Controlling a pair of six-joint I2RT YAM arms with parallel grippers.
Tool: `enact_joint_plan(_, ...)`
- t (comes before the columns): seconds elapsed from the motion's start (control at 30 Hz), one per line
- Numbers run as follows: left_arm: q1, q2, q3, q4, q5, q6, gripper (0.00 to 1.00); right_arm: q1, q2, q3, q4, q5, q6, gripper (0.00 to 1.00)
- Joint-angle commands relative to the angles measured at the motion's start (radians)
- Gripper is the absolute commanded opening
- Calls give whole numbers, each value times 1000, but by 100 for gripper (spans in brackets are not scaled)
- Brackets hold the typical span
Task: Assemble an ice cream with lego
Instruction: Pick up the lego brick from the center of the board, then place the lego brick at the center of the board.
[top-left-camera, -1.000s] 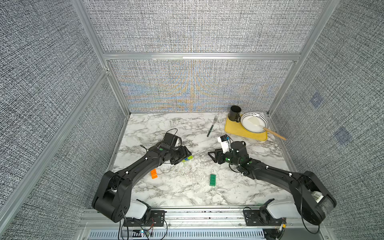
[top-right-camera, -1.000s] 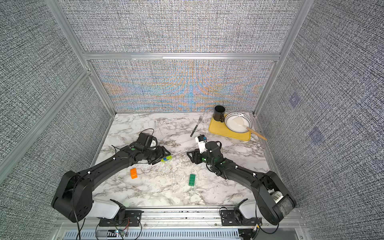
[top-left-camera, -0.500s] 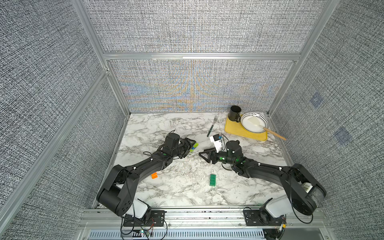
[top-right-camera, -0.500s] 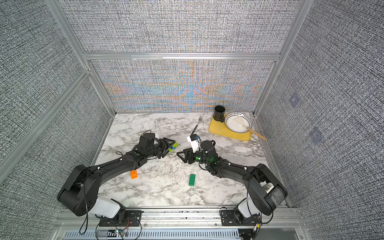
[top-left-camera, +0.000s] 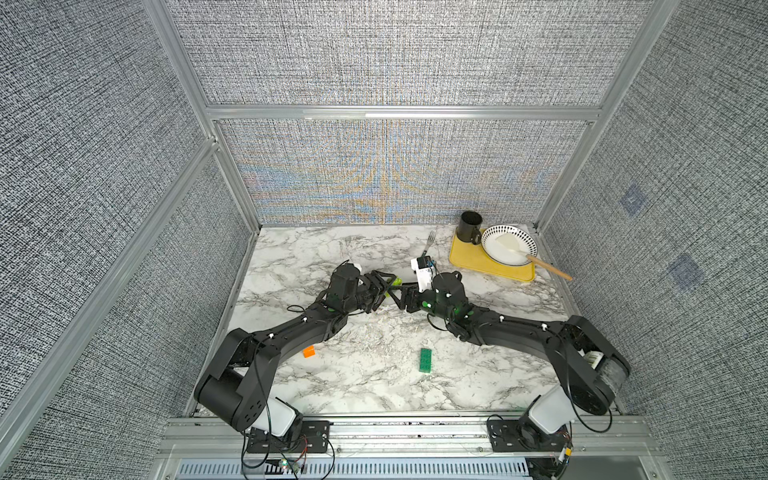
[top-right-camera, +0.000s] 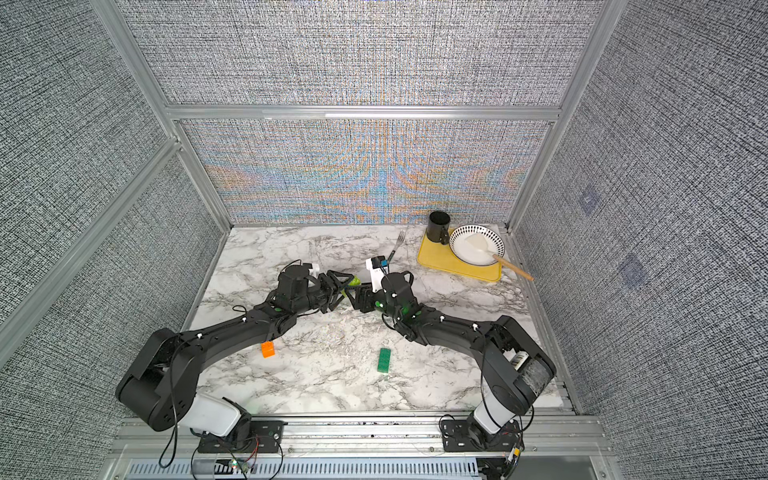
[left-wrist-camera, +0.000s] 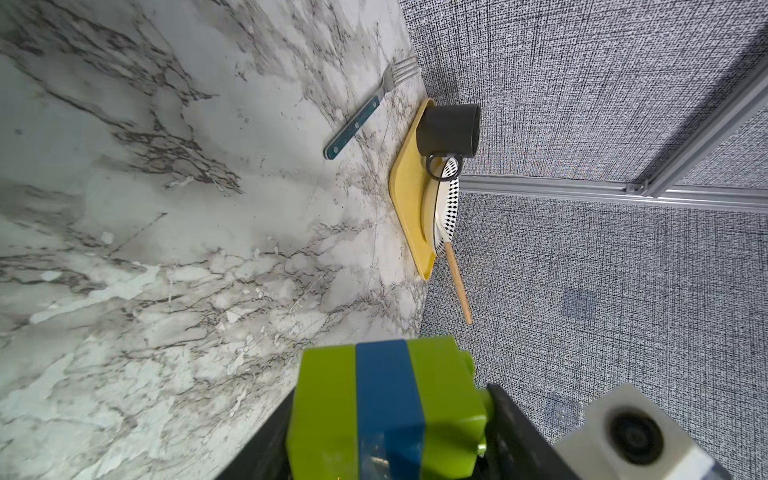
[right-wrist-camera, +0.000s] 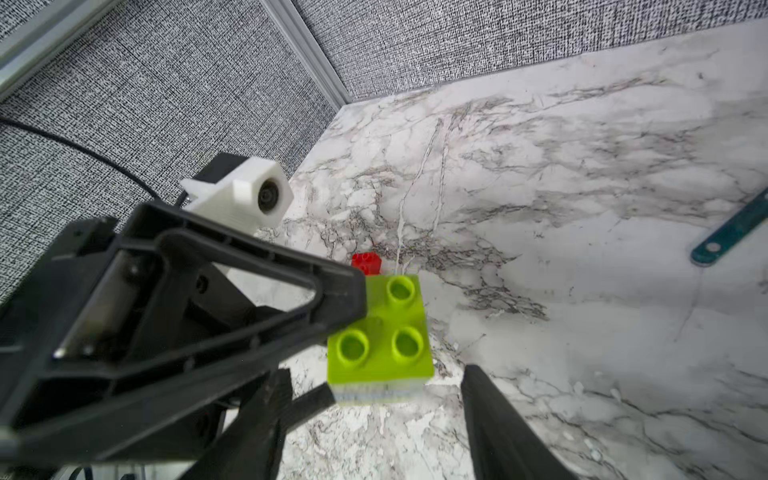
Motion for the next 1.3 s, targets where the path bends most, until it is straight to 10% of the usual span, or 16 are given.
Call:
enact_joint_plan(0.0, 1, 0, 7, 47, 36, -7, 42, 1, 19, 25, 16, 30, -12, 66)
enact_joint_plan(0.47, 3, -18, 0, 48, 40, -12, 48, 1, 69, 82, -2, 12, -44, 30)
enact_joint_plan(0.9, 21, -46, 29, 15, 70, 41, 99, 19, 9, 37, -56, 62, -68, 14)
enact_joint_plan(1.27, 165, -257, 187, -778, -22, 459, 100, 100, 57, -1, -103, 283, -169, 14)
